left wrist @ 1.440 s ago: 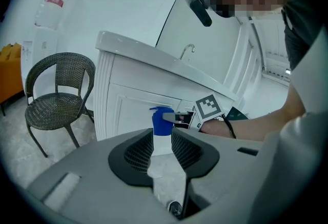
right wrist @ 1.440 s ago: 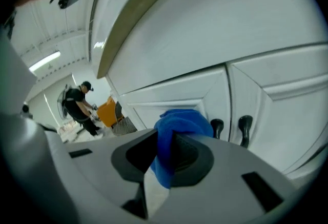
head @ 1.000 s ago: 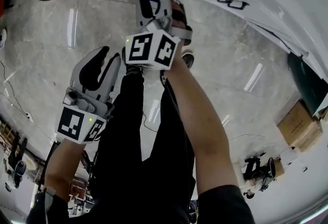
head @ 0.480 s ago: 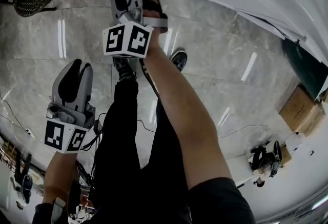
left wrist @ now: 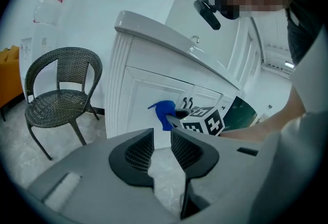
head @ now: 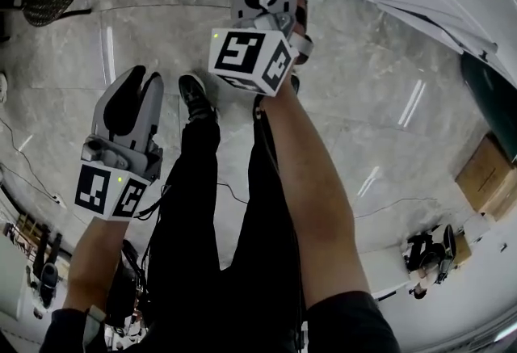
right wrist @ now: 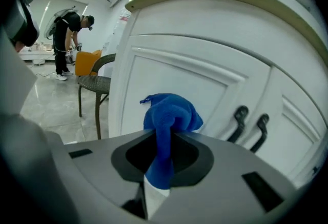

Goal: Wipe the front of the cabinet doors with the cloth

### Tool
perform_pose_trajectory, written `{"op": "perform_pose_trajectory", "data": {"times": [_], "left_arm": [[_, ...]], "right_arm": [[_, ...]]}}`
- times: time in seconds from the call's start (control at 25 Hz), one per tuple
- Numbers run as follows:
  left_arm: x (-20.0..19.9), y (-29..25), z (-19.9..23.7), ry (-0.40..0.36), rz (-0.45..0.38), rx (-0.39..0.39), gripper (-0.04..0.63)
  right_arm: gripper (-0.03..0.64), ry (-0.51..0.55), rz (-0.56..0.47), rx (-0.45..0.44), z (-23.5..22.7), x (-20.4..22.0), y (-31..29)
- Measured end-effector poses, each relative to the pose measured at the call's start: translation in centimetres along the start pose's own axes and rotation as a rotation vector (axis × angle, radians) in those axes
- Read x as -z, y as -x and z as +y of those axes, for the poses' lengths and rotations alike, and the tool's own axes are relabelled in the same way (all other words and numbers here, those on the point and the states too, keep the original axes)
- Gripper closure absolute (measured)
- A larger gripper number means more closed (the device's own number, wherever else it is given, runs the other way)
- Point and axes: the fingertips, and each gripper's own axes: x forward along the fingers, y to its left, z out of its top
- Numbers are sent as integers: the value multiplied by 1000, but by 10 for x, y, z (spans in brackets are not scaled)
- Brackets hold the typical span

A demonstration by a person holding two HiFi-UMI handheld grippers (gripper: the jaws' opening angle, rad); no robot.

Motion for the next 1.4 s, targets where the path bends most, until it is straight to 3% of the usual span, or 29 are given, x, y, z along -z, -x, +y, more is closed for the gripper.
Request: {"op": "perform_pose_trajectory", "data": {"times": [0.28, 0.52, 0.84, 1.16, 1.4], "left_arm": [[-8, -24, -49, -38, 13, 55, 491], [-7, -27, -38, -72, 20, 39, 491], [-3, -4, 19, -50, -1, -18, 491], [27, 35, 75, -15, 28, -59, 491], [58, 44, 90, -18, 77, -74, 491]], "right_arm": [[559, -101, 53, 39, -45, 37, 23], [559, -119, 63, 13, -35, 43, 28], [560, -36, 32, -101, 47, 11, 4], [560, 78, -53, -264, 165, -41, -51], [558, 80, -5, -236, 168, -19, -92]]}}
